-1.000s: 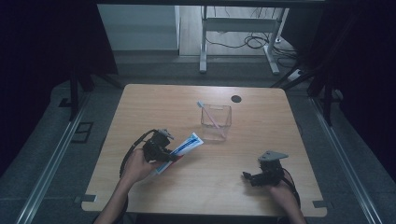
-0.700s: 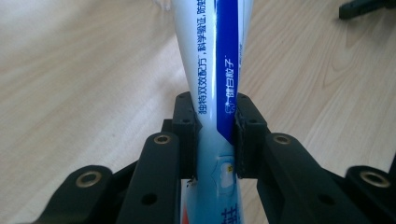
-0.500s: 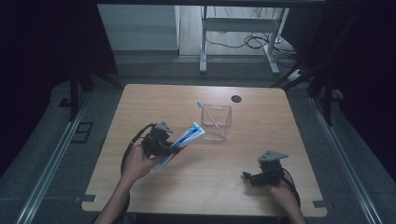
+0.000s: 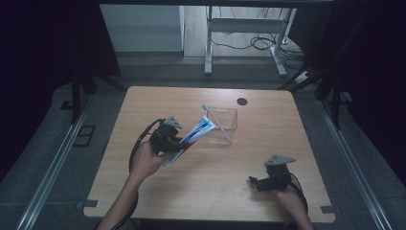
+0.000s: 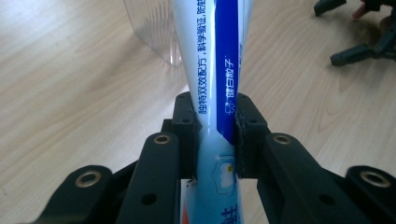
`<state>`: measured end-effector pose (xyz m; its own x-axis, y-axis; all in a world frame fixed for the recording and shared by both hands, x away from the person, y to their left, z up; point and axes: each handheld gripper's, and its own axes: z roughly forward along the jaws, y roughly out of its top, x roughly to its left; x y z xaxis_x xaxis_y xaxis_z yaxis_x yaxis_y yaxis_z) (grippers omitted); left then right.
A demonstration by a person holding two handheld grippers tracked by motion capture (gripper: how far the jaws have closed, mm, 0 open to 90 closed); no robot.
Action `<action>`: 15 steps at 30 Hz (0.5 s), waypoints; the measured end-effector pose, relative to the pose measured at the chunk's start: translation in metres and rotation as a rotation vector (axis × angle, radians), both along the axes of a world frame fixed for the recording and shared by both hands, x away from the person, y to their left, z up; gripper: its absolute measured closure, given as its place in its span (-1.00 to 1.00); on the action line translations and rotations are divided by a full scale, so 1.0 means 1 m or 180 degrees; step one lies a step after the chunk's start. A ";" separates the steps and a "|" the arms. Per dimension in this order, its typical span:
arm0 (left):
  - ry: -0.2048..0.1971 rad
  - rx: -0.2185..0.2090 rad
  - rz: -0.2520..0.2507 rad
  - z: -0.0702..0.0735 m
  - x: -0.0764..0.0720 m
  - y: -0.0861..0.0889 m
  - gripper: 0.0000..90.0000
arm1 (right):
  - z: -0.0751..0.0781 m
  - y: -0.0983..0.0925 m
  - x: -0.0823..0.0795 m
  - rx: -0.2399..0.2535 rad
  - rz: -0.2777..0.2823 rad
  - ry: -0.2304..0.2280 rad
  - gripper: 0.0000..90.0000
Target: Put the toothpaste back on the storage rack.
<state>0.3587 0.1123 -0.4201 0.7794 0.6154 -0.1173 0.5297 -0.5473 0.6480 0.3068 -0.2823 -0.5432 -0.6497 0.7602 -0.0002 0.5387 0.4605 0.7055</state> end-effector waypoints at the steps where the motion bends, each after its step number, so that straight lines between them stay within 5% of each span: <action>1: -0.0003 -0.0005 -0.0001 0.001 0.001 -0.001 0.66 | 0.000 0.000 0.000 0.0001 0.0001 0.0000 -0.95; 15: -0.0126 -0.0057 0.0002 0.017 0.021 -0.019 0.66 | 0.000 0.000 0.000 -0.0004 0.0001 0.0000 -0.95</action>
